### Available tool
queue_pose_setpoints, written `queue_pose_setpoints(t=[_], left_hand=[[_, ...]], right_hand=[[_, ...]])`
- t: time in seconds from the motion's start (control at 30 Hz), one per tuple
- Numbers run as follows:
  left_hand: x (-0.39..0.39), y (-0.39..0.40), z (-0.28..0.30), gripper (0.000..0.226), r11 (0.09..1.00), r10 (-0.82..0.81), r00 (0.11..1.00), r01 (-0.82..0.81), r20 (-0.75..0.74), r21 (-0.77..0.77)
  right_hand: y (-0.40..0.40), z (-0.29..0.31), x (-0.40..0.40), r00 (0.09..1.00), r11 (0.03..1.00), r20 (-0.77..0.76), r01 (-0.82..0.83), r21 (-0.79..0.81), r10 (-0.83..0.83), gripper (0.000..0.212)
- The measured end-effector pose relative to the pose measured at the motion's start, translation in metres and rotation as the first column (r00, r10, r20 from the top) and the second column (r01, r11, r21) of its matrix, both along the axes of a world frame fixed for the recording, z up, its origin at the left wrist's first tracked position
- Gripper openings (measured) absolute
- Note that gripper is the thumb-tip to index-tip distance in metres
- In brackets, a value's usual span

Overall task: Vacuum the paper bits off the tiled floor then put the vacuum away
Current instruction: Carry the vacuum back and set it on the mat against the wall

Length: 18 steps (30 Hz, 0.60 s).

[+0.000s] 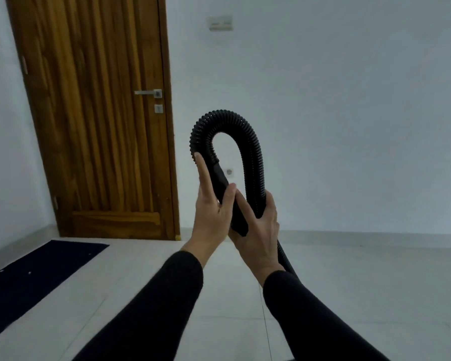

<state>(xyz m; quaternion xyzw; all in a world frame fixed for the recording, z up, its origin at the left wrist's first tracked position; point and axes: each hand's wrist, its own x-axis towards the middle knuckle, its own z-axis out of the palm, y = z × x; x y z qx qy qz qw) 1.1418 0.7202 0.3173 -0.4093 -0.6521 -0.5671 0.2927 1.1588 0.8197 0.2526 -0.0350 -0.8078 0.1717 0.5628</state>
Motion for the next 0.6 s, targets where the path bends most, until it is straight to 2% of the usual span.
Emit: queue_pose_setpoints(t=[0.13, 0.27, 0.37, 0.47, 0.6], left_hand=[[0.004, -0.007, -0.027, 0.075, 0.999, 0.035, 0.995, -0.033, 0.094, -0.019], [-0.007, -0.028, -0.029, 0.083, 0.999, 0.027, 0.997, -0.03, 0.078, 0.037], [-0.021, -0.044, -0.03, 0.079, 0.996, 0.04, 0.996, -0.046, 0.081, 0.079], [-0.028, -0.06, -0.027, 0.078, 0.992, 0.069, 0.994, -0.077, 0.087, 0.101], [-0.038, -0.092, -0.023, 0.075, 0.988, 0.112, 0.985, -0.124, 0.13, 0.097]], right_hand=[[0.0, -0.009, -0.003, 0.997, 0.997, 0.009, -0.071, 0.026, 0.071, 0.073], [0.004, -0.05, 0.0, 0.993, 0.993, 0.077, -0.09, 0.072, 0.084, 0.088], [0.002, -0.08, 0.001, 0.987, 0.991, 0.135, -0.103, 0.08, 0.091, 0.095], [-0.013, -0.086, -0.005, 0.976, 0.977, 0.125, -0.192, 0.094, 0.18, 0.093], [-0.044, -0.082, -0.013, 0.925, 0.922, 0.132, -0.372, 0.108, 0.358, 0.078]])
